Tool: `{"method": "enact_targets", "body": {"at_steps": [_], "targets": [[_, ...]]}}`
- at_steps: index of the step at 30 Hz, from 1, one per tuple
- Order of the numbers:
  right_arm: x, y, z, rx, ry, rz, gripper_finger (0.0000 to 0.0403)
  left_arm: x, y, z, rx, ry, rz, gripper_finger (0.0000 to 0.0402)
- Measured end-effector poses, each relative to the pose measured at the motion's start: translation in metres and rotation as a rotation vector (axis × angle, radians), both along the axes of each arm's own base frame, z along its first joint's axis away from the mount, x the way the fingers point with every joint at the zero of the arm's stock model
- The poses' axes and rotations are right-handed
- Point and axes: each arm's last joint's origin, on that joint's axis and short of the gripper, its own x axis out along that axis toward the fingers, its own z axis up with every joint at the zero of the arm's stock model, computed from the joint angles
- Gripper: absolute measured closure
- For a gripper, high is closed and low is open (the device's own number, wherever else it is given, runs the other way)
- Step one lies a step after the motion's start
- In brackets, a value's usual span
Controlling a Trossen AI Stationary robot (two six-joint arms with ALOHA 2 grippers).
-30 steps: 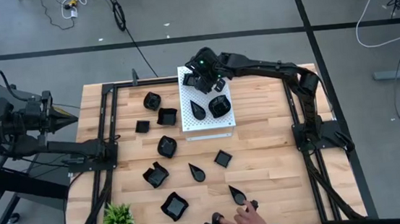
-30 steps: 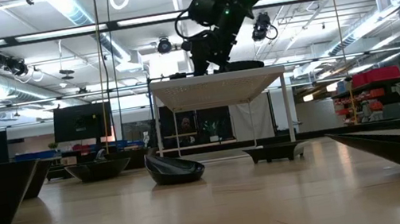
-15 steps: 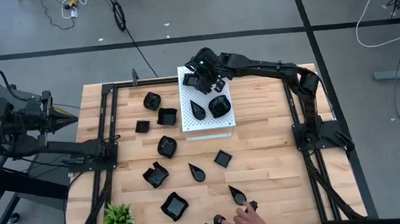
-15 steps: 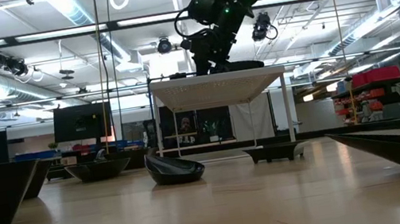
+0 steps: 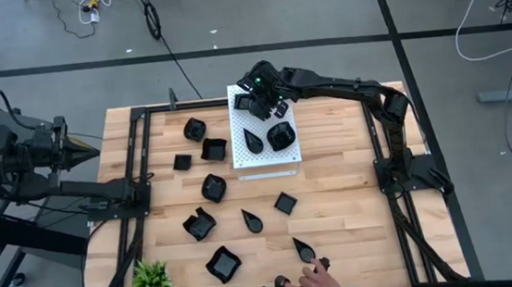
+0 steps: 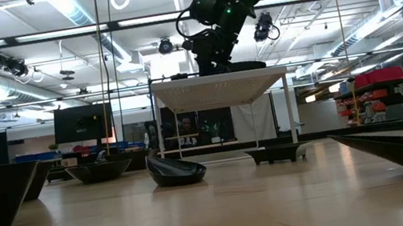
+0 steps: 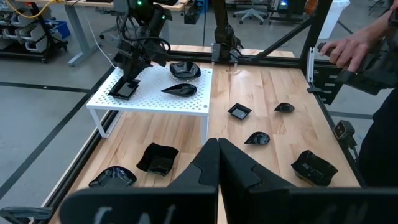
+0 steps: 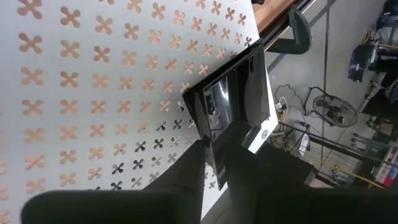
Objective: Pick & Place Mini shaped plates
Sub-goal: Stack the square plate on top of the square plate on the shelf
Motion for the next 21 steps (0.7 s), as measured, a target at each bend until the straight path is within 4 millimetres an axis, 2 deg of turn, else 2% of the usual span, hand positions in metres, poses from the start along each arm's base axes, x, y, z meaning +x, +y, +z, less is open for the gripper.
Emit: {"method": "enact_targets", "body": {"at_steps": [15,21], "targets": [[-0.0001,0.0001,-0.0001,0.001,0.001,0.000,0.0396,0.0000,0.0000,0.0000,0.000,0.000,0.000,0.0399],[-0.0001,0.0004,0.0003,0.000,0.000,0.001,0.0398,-0.0001,0.0000,0.0000,0.000,0.000,0.000,0.0399]]}}
